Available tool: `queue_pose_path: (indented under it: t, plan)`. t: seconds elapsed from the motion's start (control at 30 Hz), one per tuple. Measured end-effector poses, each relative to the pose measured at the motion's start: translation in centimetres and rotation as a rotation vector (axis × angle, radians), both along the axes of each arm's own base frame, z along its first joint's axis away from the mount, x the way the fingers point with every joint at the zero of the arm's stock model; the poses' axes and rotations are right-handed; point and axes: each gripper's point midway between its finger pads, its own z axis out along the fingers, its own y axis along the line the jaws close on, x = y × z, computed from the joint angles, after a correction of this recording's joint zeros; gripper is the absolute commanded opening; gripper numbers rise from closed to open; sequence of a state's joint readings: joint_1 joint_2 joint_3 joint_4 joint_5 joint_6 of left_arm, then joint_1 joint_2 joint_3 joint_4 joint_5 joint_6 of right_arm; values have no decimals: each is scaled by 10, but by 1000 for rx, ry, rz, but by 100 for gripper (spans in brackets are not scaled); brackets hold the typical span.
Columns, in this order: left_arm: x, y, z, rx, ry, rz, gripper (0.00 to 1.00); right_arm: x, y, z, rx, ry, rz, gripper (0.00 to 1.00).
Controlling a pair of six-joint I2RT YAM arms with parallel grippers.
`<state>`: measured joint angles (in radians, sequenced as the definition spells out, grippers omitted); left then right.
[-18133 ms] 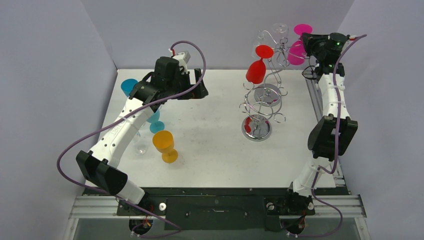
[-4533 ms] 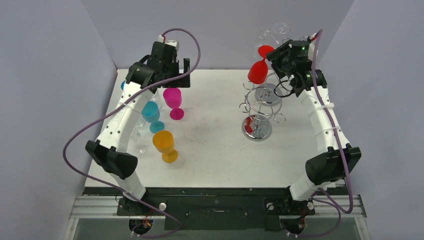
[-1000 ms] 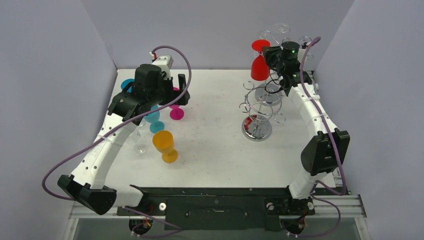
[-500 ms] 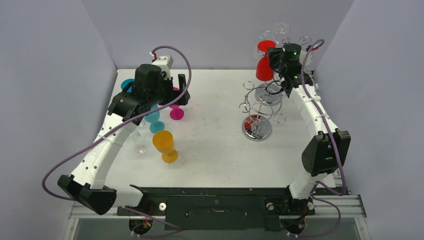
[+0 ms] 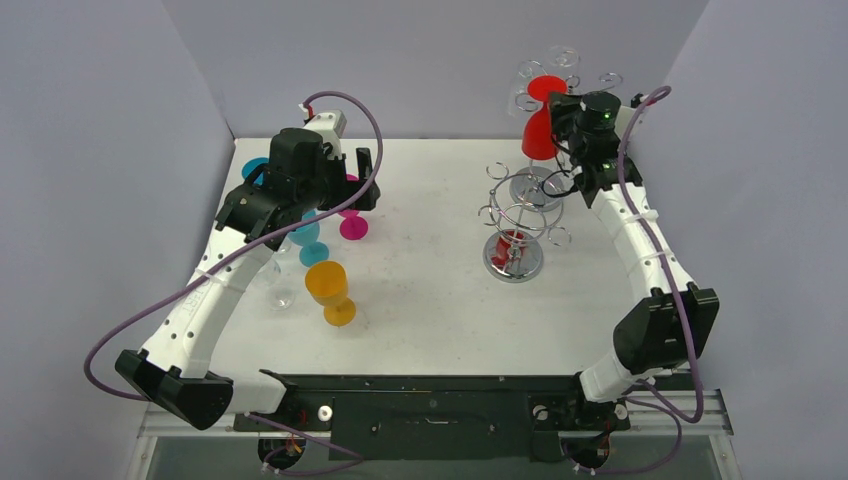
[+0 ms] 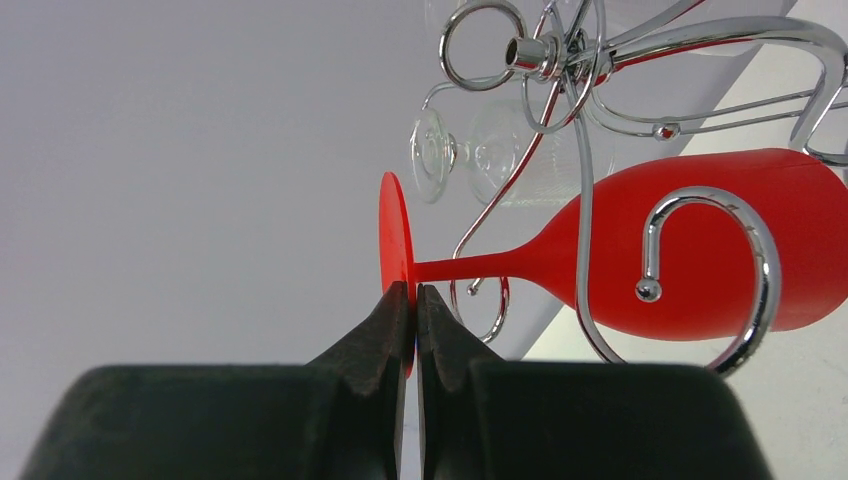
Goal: Take the wine glass off the wine glass rack
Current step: Pick up the wine glass from the wine rack, then place the wine glass at the center of the board.
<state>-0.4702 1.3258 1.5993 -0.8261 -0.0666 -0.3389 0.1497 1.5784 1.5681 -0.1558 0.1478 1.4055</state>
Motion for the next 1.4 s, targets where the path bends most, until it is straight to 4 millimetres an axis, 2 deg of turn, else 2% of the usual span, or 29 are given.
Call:
queue_pose_path:
  t: [0.33, 0.63, 0.83, 1.0, 1.17, 1.4]
  plan:
    - [0, -5, 2, -34, 3, -7, 96, -32, -4, 1, 2, 5, 6, 0]
    - [3, -15, 2, -81, 18, -18, 96, -63, 5, 30, 22, -59, 81, 0]
    - [8, -26, -1, -116, 36, -37, 96, -69, 18, 37, 40, -78, 157, 0]
    - [13, -42, -2, -179, 53, -69, 96, -73, 28, 43, 69, -89, 211, 0]
    - [21, -68, 19, -317, 21, -130, 96, -79, 38, 66, 111, -140, 269, 0]
    - [32, -96, 71, -553, -99, -206, 96, -97, 66, 126, 224, -296, 393, 0]
